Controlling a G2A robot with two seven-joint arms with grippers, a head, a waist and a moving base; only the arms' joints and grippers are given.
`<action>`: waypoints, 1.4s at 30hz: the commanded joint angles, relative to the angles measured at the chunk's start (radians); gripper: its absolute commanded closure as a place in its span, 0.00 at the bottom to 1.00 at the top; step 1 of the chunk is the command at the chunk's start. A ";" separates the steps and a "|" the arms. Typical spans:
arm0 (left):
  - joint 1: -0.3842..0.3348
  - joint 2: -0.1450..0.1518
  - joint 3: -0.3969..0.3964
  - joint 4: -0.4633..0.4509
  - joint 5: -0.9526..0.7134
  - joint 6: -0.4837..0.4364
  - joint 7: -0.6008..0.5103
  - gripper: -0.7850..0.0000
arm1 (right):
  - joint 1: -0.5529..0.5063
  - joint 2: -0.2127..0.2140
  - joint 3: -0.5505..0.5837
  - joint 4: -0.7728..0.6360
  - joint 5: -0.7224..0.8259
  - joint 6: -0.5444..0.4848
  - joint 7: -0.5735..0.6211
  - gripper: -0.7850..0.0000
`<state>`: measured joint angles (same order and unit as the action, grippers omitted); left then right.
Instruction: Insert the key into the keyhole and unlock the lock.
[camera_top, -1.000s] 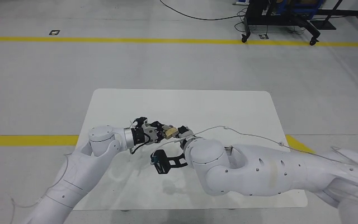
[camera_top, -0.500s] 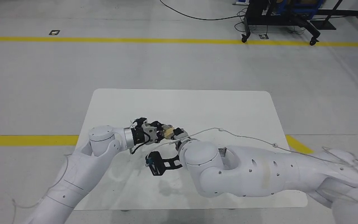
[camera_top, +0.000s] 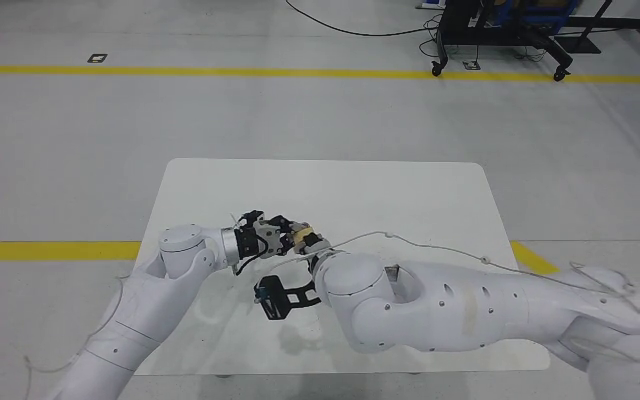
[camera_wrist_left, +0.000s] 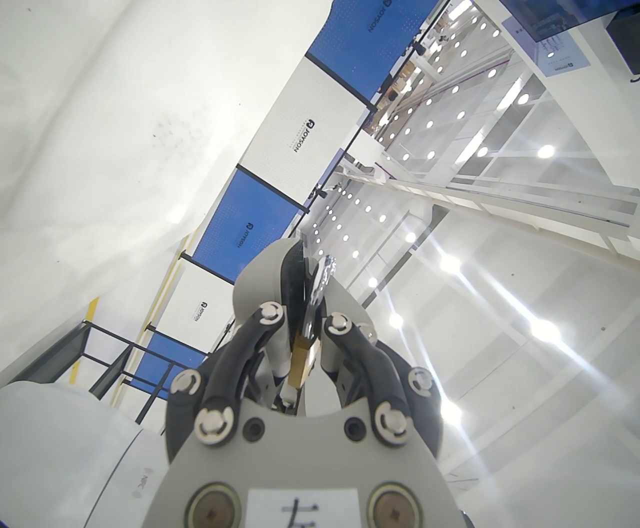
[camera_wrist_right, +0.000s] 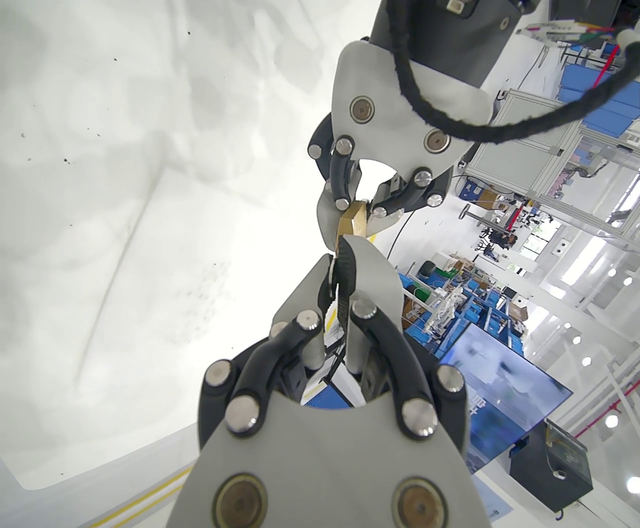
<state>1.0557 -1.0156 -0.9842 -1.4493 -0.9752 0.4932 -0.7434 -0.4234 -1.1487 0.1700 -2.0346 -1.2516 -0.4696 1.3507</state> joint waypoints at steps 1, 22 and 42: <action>0.001 -0.001 -0.004 0.004 -0.010 -0.002 -0.012 1.00 | 0.005 0.003 0.000 -0.002 0.025 0.006 0.006 1.00; -0.008 -0.012 -0.014 0.045 -0.014 -0.003 -0.130 1.00 | -0.120 0.144 0.248 -0.057 0.173 -0.093 -0.200 1.00; -0.032 -0.026 0.016 0.088 -0.009 0.080 -0.180 1.00 | -0.228 0.167 0.316 -0.111 0.004 -0.176 -0.268 1.00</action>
<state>1.0251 -1.0408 -0.9696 -1.3644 -0.9826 0.5712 -0.9221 -0.6511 -0.9795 0.4870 -2.1474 -1.2466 -0.6415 1.0830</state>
